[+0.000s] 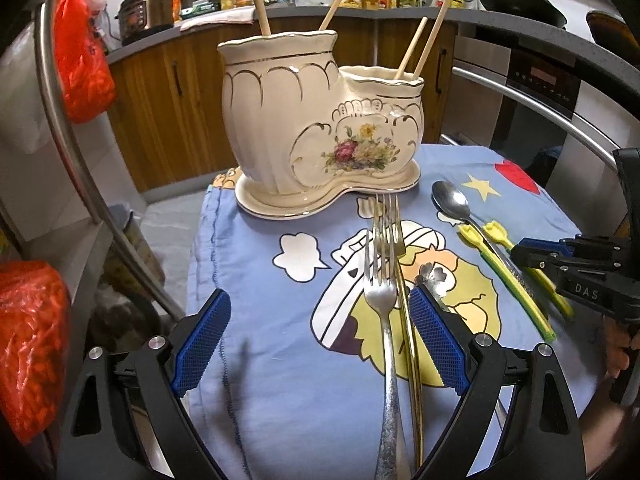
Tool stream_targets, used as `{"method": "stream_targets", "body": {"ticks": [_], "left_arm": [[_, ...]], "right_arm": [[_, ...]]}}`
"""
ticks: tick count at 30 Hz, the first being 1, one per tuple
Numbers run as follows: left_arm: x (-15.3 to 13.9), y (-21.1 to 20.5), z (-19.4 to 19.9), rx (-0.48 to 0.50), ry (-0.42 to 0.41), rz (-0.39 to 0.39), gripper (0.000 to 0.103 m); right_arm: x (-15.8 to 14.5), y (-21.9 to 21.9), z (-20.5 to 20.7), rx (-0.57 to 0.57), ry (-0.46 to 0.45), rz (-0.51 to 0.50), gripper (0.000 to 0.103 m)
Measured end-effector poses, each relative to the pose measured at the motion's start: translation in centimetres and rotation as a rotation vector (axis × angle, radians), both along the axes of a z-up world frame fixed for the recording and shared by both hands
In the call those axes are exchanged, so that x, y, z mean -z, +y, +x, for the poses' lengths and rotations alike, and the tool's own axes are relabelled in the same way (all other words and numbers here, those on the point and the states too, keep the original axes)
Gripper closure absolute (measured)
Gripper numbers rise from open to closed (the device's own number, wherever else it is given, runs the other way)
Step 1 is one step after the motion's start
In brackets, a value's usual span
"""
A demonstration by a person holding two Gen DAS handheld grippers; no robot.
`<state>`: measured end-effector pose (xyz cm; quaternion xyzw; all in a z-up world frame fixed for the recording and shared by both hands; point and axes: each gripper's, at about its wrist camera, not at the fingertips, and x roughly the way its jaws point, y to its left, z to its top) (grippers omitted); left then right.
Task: Organize utensils
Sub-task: 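Close the right tool on a yellow spatula while the left tool grasps a silver fork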
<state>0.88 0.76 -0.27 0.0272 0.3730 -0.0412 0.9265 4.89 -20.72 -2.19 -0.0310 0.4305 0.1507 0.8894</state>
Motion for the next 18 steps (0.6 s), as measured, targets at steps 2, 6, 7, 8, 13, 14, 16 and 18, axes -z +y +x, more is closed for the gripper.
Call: {"method": "stream_targets", "body": {"ticks": [2, 6, 7, 8, 13, 14, 16, 18], "left_arm": [[0.1, 0.0, 0.1, -0.001, 0.004, -0.003, 0.012], [0.2, 0.0, 0.3, -0.005, 0.015, -0.002, 0.013], [0.3, 0.0, 0.4, -0.005, 0.019, -0.004, 0.013], [0.4, 0.0, 0.4, -0.005, 0.023, -0.006, 0.014], [0.7, -0.6, 0.4, 0.041, 0.060, -0.015, 0.042], [0.9, -0.8, 0.3, 0.051, 0.067, -0.017, 0.046], [1.0, -1.4, 0.2, 0.076, 0.078, -0.012, 0.057], [1.3, -2.2, 0.1, 0.099, 0.085, 0.011, 0.065]], "right_arm": [[0.1, 0.0, 0.0, -0.002, -0.005, -0.011, 0.089], [0.2, 0.5, 0.1, -0.019, -0.029, -0.056, 0.089], [0.2, 0.6, 0.1, -0.023, -0.033, -0.062, 0.089], [0.2, 0.7, 0.1, -0.029, -0.036, -0.069, 0.089], [0.2, 0.1, 0.2, -0.020, -0.018, -0.016, 0.093], [0.1, -0.1, 0.2, -0.014, -0.018, -0.001, 0.093], [-0.2, -0.3, 0.2, -0.007, -0.023, 0.011, 0.093], [-0.3, -0.4, 0.2, -0.004, -0.024, 0.021, 0.093]]}}
